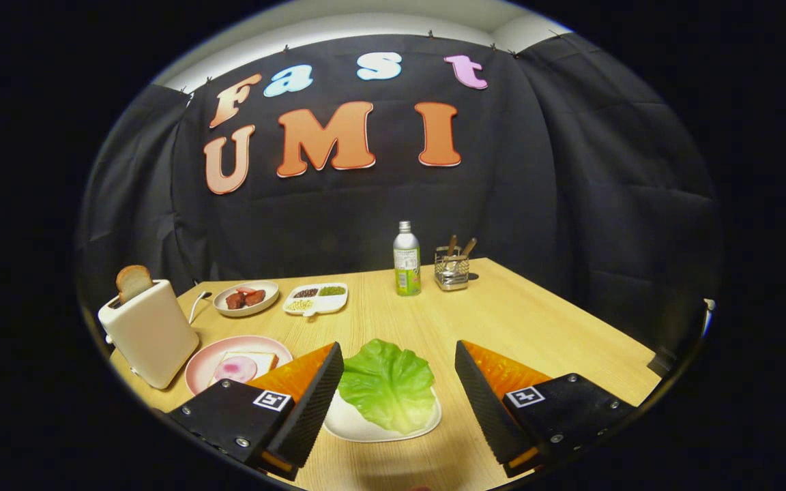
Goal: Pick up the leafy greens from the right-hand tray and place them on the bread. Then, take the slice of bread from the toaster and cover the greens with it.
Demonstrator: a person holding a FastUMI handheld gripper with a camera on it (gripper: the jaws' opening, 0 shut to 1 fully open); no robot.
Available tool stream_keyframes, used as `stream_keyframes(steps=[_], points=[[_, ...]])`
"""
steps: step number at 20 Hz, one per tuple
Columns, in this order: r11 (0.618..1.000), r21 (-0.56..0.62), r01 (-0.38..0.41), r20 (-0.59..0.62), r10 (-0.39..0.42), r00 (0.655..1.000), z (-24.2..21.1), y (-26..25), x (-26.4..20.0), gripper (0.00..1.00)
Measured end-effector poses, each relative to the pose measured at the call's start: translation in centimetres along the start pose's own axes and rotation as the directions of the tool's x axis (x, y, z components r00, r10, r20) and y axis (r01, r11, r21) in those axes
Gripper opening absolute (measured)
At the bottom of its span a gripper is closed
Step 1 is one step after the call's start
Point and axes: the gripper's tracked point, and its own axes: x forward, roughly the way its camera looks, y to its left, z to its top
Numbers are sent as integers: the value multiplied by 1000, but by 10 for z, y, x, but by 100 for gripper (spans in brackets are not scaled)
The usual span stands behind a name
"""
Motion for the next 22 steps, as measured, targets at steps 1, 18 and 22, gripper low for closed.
stream_keyframes(steps=[1, 18, 22], points=[[1000, -3, -16, -15, 16, 1000, -3, 6, 5, 99], [999, -28, -43, -310, 32, 950, -74, 18, 67, 99], [999, -29, -46, -350, 33, 936, -87, 18, 70, 99]])
